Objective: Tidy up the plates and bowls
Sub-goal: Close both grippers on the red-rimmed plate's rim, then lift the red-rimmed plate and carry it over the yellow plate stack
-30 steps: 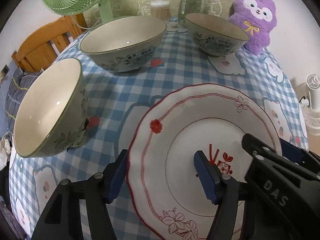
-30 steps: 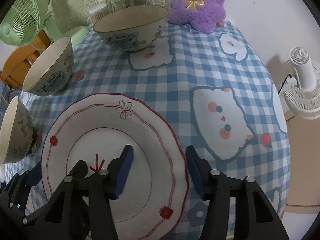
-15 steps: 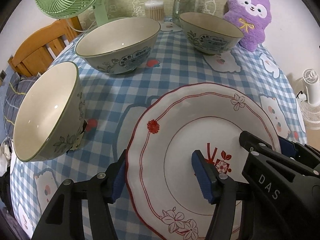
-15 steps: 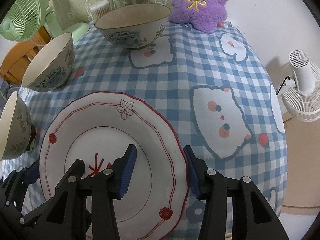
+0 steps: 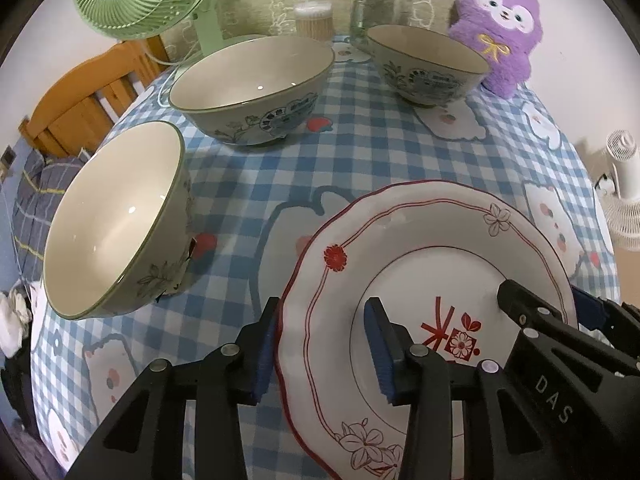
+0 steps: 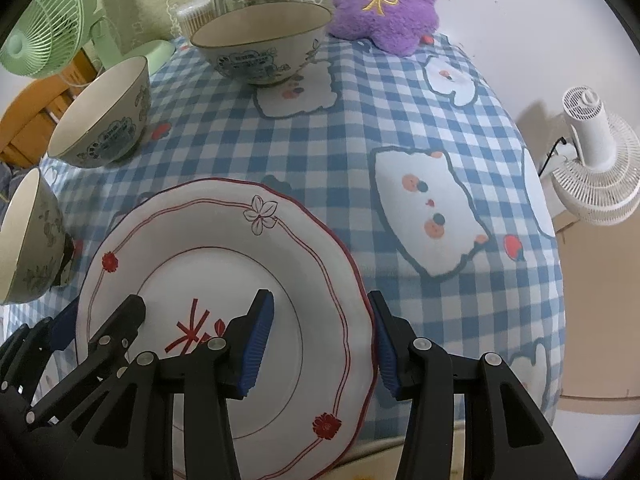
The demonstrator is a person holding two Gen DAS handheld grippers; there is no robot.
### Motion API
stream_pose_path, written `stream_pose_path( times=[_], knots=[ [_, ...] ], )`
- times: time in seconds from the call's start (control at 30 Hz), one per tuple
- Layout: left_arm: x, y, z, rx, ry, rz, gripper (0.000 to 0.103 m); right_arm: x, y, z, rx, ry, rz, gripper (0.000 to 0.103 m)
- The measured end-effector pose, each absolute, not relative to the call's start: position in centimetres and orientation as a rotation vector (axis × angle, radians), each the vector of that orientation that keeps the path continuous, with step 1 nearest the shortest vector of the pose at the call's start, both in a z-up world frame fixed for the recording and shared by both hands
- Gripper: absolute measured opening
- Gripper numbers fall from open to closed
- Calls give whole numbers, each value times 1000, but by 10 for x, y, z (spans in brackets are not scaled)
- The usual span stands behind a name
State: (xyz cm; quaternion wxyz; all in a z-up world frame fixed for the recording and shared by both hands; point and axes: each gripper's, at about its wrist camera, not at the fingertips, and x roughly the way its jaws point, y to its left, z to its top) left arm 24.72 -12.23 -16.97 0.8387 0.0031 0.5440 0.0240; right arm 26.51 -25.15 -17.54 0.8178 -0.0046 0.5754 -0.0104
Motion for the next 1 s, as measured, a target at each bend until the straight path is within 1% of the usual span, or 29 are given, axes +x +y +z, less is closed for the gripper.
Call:
stream_pose_path(
  times=[0.4, 1.0],
  knots=[
    [237, -121, -150, 11, 1121, 10, 42, 254, -248, -146, -5, 1182, -64, 51],
    [208, -123, -96, 19, 1029, -47, 42, 208, -254, -83, 45, 1078, -147, 51]
  ],
)
